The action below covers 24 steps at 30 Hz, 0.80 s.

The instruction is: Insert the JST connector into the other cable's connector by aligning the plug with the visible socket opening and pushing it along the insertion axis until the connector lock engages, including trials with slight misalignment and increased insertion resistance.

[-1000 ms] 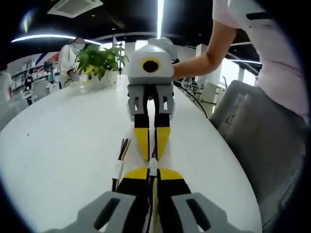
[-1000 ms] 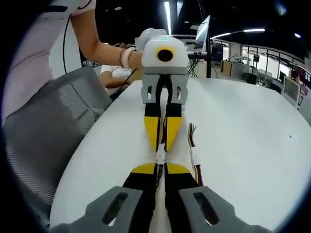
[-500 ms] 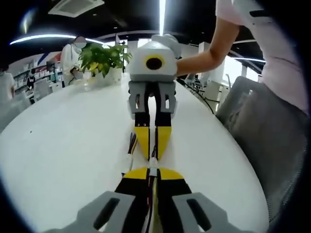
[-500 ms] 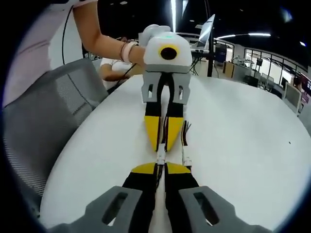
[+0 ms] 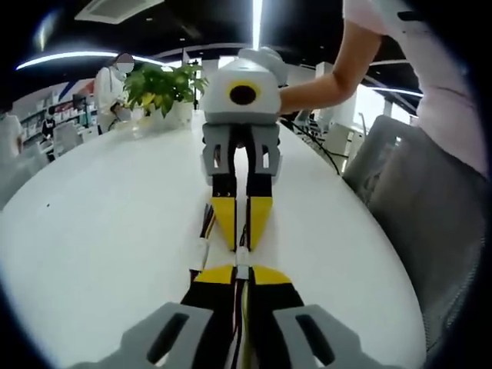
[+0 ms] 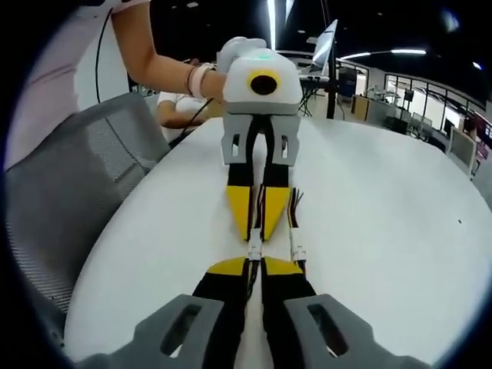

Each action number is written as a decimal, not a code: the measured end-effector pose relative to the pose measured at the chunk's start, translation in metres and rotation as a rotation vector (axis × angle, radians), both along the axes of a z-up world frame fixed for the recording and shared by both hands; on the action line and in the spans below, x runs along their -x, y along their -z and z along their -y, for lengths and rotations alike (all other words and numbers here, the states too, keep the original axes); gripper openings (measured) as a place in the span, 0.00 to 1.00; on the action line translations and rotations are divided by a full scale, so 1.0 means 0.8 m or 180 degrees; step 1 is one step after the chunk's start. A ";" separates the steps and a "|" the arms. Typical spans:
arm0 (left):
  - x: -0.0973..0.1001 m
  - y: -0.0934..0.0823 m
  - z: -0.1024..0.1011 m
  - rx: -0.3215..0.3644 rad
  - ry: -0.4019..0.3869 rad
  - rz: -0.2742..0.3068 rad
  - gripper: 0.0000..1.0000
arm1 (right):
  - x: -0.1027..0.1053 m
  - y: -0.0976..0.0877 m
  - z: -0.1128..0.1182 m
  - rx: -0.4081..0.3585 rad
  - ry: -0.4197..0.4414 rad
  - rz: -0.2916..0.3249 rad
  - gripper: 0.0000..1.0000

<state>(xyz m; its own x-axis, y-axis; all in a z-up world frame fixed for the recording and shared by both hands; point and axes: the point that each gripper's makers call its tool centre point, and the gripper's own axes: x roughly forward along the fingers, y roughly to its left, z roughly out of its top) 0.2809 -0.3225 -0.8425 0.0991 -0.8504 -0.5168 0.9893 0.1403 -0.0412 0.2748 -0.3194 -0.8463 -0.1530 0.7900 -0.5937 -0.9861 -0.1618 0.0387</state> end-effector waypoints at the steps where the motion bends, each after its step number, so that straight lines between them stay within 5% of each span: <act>1: 0.000 0.001 0.000 -0.0014 0.0011 0.0023 0.00 | 0.000 0.000 0.000 0.0012 0.0002 0.0000 0.04; 15: 0.002 0.002 -0.018 -0.0404 -0.0126 0.0222 0.04 | -0.008 0.002 0.007 0.0138 0.0219 0.0017 0.12; 18: 0.004 -0.013 -0.023 -0.0380 -0.0229 0.0264 0.10 | -0.007 0.000 0.015 0.0164 0.0284 0.0004 0.13; 20: -0.002 -0.027 -0.029 -0.0445 -0.0281 0.0531 0.13 | -0.005 -0.003 0.022 0.0187 0.0355 -0.0019 0.13; 24: 0.004 -0.049 -0.033 -0.0390 -0.0449 0.0591 0.17 | -0.005 -0.014 0.032 0.0158 0.0548 -0.0006 0.18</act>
